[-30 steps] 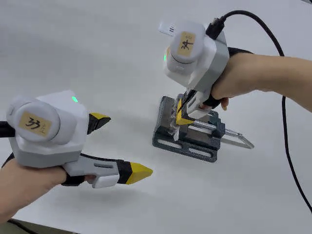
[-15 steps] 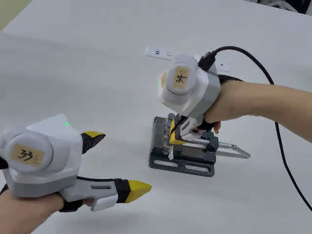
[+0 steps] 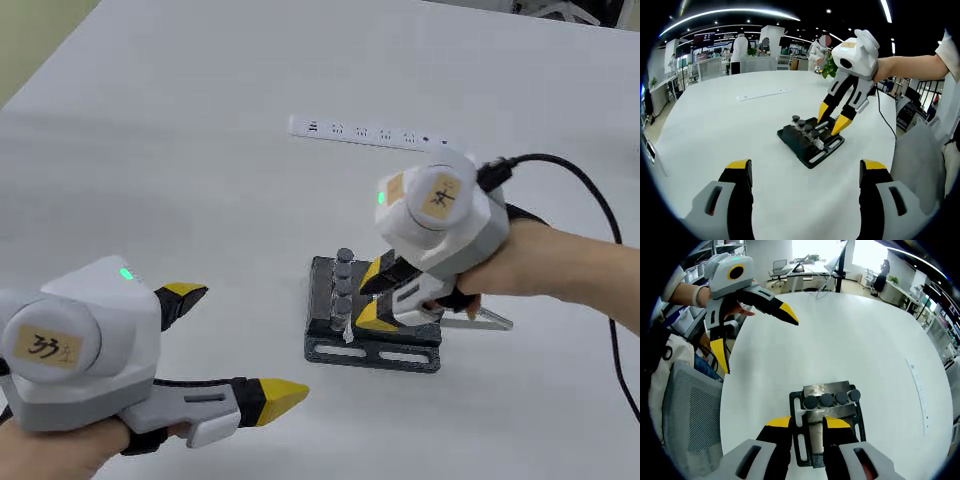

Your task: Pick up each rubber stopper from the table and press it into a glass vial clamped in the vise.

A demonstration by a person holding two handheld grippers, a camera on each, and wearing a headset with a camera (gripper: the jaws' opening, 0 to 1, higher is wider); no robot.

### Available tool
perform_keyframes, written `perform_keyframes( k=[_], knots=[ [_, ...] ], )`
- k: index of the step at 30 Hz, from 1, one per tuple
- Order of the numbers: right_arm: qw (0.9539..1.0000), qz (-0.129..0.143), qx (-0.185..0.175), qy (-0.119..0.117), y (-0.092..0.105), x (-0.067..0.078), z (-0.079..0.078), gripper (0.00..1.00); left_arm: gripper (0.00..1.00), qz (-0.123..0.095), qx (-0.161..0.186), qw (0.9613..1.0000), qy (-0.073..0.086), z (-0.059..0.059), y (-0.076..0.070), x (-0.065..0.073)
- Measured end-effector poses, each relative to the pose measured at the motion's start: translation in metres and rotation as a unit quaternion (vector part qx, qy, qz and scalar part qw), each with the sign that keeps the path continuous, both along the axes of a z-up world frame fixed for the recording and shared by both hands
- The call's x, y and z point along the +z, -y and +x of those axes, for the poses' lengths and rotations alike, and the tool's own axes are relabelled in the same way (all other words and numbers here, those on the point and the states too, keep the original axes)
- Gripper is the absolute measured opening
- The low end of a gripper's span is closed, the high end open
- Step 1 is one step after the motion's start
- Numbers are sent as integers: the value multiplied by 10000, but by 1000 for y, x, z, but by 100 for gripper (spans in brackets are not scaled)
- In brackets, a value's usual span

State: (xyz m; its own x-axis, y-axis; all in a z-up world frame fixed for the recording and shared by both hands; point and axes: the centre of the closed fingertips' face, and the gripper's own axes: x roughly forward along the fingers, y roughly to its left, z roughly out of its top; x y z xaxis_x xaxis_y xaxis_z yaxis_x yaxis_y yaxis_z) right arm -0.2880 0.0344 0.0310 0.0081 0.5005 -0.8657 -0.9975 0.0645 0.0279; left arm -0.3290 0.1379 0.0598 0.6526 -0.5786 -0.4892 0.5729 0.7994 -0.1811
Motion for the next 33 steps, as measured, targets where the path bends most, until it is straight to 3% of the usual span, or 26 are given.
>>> perform_keyframes(
  k=[6,10,14,18,21,24,33],
  knots=[
    [9966,578,-584,35,25,1,-7,34,88,31,-64,10000,33,1,4,0],
    [9943,761,-728,178,42,2,-12,44,89,25,-116,9999,82,1,7,1],
    [9886,1002,-1101,227,60,3,-19,52,90,64,-205,9997,106,0,10,1],
    [9844,1052,-1391,232,79,1,-29,58,91,100,-236,9996,101,-1,10,-1],
    [9778,1193,-1711,197,92,1,-39,62,92,125,-237,9996,102,-2,10,-1],
    [9749,1252,-1835,138,104,-2,-56,68,93,158,-195,9996,103,-4,9,-2],
    [9617,1487,-2301,48,122,-7,-84,82,99,292,-165,9994,97,-13,6,-3]
  ],
)
